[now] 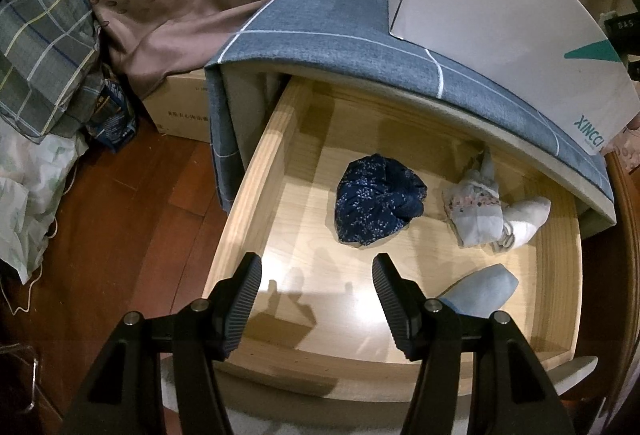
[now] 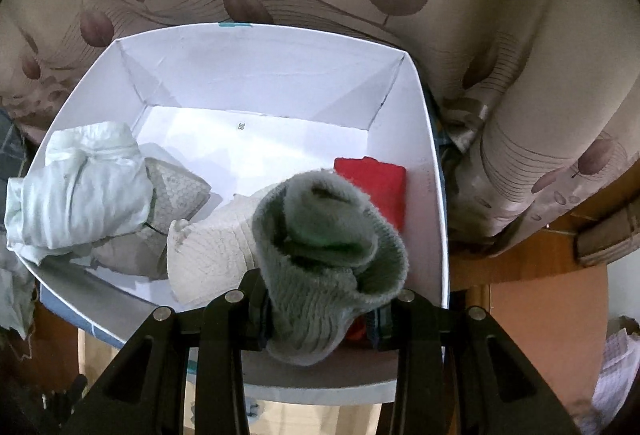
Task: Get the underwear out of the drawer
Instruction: 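Carry the grey knit underwear into the white box and open the right tool, then return the right tool to the drawer and grasp the white rolled underwear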
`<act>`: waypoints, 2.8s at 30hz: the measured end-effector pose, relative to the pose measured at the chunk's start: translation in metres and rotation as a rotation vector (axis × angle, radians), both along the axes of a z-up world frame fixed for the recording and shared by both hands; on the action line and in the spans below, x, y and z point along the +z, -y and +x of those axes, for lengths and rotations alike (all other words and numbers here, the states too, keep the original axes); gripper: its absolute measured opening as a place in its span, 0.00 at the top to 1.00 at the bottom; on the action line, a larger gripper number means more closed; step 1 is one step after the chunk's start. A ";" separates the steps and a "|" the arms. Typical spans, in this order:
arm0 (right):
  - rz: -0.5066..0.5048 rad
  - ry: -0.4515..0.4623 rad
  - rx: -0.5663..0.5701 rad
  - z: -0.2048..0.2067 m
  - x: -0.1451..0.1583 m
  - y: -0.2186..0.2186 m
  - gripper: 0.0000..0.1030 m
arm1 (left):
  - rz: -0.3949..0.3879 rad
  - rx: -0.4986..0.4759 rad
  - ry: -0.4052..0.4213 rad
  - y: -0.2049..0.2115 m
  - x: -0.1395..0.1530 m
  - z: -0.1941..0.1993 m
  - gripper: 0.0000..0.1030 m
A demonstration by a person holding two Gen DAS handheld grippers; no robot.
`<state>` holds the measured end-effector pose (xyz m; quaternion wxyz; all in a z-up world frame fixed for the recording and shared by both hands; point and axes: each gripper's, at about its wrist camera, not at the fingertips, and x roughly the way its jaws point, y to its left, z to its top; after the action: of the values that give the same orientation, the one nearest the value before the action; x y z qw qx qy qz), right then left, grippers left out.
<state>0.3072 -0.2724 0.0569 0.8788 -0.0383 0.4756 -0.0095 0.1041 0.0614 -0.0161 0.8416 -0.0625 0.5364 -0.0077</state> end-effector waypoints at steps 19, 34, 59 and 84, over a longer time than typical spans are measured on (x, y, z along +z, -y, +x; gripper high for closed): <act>0.021 0.087 0.024 -0.037 0.051 0.001 0.40 | 0.006 0.014 0.000 -0.003 -0.001 0.000 0.43; 0.106 -0.031 0.149 -0.119 0.022 -0.004 0.39 | 0.020 0.026 -0.015 -0.005 -0.004 0.001 0.43; 0.342 -0.159 -0.143 -0.108 -0.160 0.025 0.40 | 0.022 0.020 -0.022 -0.003 -0.004 0.003 0.43; 0.345 -0.213 -0.216 -0.050 -0.217 0.011 0.49 | -0.005 0.021 -0.031 -0.005 -0.005 0.005 0.43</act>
<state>0.2569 -0.2839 -0.1600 0.8109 0.1629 0.5617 -0.0180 0.1095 0.0668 -0.0209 0.8330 -0.0703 0.5488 0.0010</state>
